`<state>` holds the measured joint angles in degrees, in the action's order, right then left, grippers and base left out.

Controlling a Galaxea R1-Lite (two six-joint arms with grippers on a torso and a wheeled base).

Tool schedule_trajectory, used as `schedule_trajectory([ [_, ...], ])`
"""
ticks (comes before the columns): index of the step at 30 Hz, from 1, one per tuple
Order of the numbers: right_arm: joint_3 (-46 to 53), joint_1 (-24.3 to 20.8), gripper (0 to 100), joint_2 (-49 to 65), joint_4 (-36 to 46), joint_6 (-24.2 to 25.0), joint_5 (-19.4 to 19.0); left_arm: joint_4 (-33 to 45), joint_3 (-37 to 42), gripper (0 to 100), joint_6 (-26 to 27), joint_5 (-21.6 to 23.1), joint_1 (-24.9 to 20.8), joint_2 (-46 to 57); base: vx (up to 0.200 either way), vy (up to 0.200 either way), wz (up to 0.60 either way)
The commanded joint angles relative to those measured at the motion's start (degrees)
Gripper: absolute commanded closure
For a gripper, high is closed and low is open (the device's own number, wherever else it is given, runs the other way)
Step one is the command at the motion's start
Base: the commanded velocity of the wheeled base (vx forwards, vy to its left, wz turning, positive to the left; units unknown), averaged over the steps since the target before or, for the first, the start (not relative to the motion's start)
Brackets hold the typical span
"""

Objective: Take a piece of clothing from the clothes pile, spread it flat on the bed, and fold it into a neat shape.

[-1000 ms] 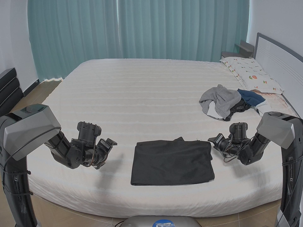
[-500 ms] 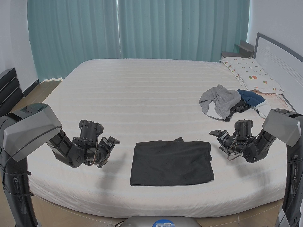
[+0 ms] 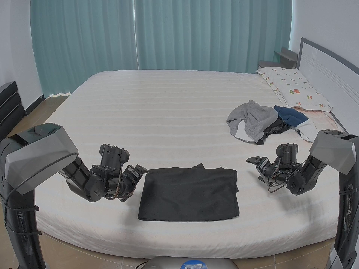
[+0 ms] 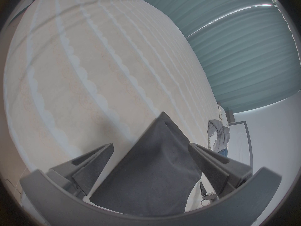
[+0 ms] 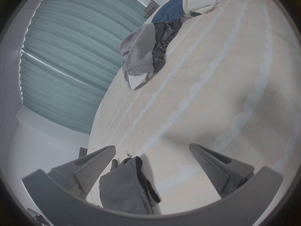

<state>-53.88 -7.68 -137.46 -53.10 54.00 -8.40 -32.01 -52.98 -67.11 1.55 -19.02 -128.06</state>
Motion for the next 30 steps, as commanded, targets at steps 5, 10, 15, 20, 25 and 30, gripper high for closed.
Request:
schedule_trajectory([
  [5,0.27,-0.41,0,-0.53,-0.07,0.22,-0.83,-0.59,1.12,0,2.6,1.7,0.38,-0.08,0.0,0.0,0.0],
  [10,0.44,-0.58,0,-0.53,-0.07,0.22,-1.53,-0.77,1.39,0,9.72,1.88,0.47,-1.49,0.0,0.0,0.0],
  [15,0.36,-0.58,0,-0.88,-0.16,0.31,-1.53,-7.63,5.61,0,21.41,5.13,0.82,-4.04,0.0,0.0,0.0],
  [20,0.27,-0.58,0,-1.14,-0.25,0.31,-1.53,-14.57,8.07,0,29.23,9.17,1.97,-5.88,0.0,0.0,0.0],
  [25,0.27,-0.67,0,-1.23,-0.25,0.31,-1.53,-19.58,8.42,0,29.76,9.79,1.97,-7.9,0.0,0.0,0.0],
  [30,0.27,-1.2,0,-1.41,-0.25,0.31,-1.53,-21.43,8.77,0,32.39,10.32,1.7,-9.05,0.0,0.0,0.0],
])
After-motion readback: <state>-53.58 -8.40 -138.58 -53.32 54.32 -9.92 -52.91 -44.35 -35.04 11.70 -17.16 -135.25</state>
